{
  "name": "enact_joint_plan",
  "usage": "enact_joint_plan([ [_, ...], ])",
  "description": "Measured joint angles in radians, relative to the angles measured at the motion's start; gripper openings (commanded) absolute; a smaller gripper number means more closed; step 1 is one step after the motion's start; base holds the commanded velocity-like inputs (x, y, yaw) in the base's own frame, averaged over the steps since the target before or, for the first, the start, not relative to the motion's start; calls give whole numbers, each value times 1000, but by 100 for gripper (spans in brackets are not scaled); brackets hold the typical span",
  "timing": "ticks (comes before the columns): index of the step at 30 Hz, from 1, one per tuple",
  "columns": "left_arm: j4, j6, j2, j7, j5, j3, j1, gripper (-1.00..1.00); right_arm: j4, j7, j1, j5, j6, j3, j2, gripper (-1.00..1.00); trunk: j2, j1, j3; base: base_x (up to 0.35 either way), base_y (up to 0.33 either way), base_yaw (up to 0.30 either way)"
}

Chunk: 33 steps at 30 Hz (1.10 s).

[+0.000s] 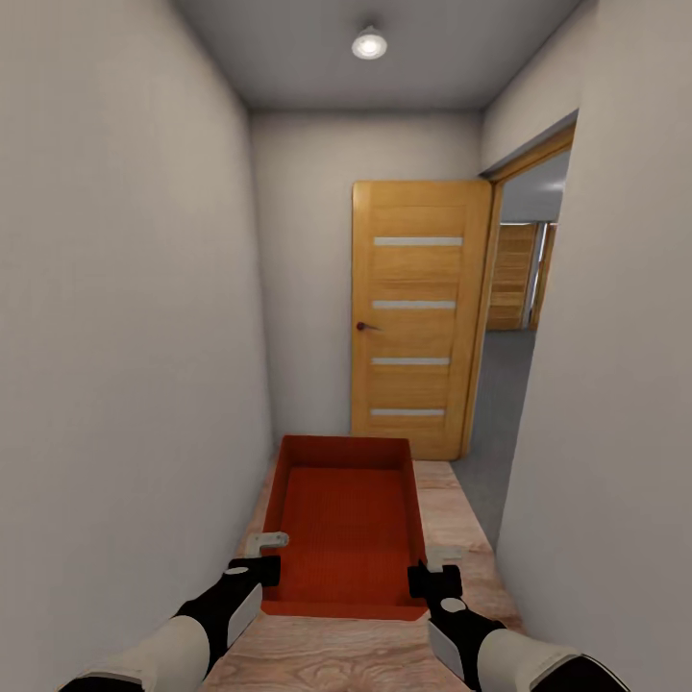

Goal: Move the two storage containers from the living room to the garage. In the garage, place one container on the floor and stack the other container on top of it (either order is fine).

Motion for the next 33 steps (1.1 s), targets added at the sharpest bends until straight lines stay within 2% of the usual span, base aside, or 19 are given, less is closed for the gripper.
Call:
enact_joint_plan([
  [8, 0, 0, 0, 0, 1, -1, 0, -100, 0, 0, 0, -1, 0, 1, 0, -100, 0, 0, -1, 323, 0, -84],
  [33, 0, 1, 0, 0, -1, 1, 0, -100, 0, 0, 0, 0, 0, 1, 0, -100, 0, 0, -11, 323, 0, -238],
])
